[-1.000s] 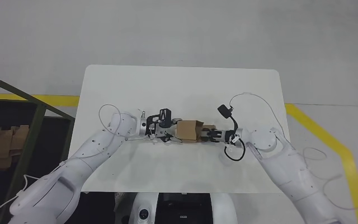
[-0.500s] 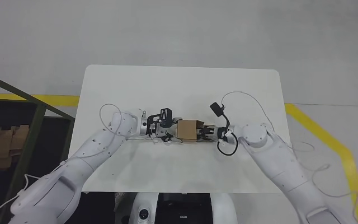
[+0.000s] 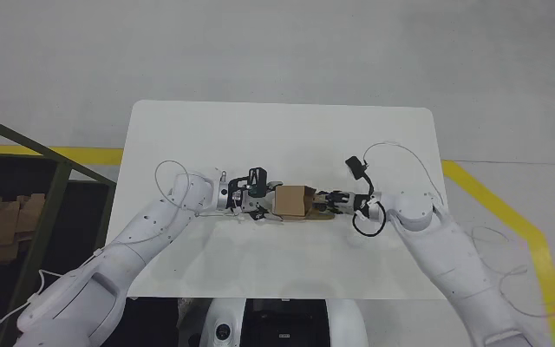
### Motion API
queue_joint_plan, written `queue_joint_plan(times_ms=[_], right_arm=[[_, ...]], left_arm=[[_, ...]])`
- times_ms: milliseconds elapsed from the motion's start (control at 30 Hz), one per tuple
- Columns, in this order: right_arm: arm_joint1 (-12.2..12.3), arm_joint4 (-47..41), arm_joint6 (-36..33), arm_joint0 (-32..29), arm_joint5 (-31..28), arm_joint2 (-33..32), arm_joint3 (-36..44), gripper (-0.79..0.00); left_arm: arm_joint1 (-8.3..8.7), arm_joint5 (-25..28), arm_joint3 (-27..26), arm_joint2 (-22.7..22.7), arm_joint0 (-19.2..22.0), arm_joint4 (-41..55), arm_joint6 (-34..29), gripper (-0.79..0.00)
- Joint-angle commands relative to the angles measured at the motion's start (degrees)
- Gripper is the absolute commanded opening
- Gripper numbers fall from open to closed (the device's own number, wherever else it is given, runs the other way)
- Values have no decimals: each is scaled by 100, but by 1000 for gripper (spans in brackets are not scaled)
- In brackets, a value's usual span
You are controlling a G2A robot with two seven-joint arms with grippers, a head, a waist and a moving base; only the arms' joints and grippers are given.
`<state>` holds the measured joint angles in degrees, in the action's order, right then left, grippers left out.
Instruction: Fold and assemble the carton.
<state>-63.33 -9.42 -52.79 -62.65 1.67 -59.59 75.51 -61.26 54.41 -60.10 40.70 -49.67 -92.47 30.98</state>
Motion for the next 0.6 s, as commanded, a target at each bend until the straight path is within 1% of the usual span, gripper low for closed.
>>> queue_joint_plan(times_ms=[0, 100, 200, 400, 567], right_arm=[[57, 48, 71, -122, 54, -216, 166, -785], [93, 132, 172, -154, 148, -363, 317, -785], [70, 277, 259, 22, 326, -287, 243, -785], [-54, 426, 272, 499, 546, 103, -160, -785], [-148, 540, 77, 701, 506, 461, -306, -785]], left_arm=[[2, -4, -5, 4, -7, -15, 14, -188], [5, -4, -8, 11, -16, -33, 28, -188], [6, -7, -15, 15, -26, -43, 34, -191], [8, -13, -47, 27, -39, -67, 47, -194], [11, -10, -47, 48, -44, -69, 33, -194]])
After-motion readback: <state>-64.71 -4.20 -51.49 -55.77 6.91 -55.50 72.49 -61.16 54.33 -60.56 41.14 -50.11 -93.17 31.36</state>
